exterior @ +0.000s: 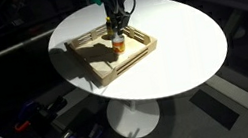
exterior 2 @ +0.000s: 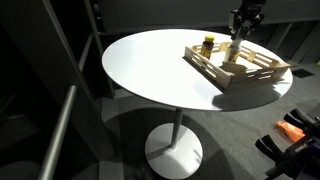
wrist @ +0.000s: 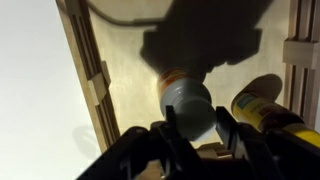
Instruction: Pick up the white lid and put it on the white medicine bottle
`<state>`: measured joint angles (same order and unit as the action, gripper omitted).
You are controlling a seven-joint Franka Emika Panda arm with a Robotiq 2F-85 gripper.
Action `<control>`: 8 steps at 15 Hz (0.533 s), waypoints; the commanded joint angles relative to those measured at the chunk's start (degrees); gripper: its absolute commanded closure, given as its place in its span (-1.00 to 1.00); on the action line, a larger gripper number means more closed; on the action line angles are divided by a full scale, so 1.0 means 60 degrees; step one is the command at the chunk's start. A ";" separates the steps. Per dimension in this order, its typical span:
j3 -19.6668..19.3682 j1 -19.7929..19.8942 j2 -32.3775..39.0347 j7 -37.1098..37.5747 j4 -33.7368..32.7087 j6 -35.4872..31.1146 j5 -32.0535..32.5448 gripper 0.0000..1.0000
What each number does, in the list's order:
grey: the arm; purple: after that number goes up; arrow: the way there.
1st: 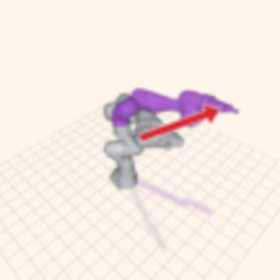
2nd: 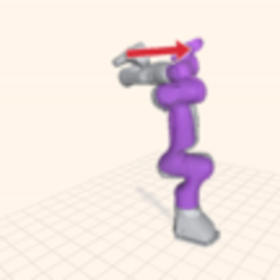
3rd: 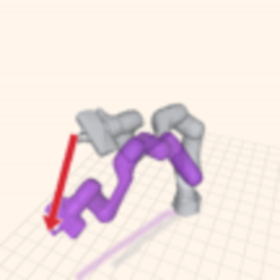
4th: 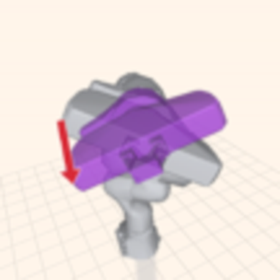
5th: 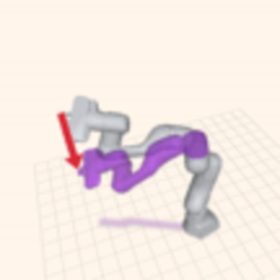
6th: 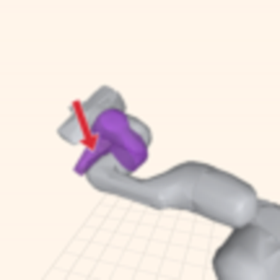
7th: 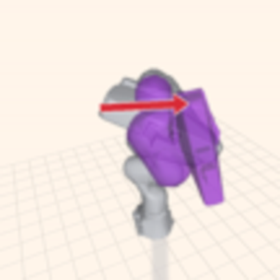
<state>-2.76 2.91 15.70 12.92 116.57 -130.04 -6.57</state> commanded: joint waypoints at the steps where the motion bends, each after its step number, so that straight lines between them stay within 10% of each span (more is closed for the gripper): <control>1: 0.0043 0.0017 0.0225 -0.0299 -0.0318 0.0050 -0.0228 0.26; 8: 0.0000 -0.0033 0.0335 -0.0120 -0.0450 0.0345 -0.0051 0.27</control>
<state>-2.61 2.88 16.53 12.84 115.96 -129.93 -6.58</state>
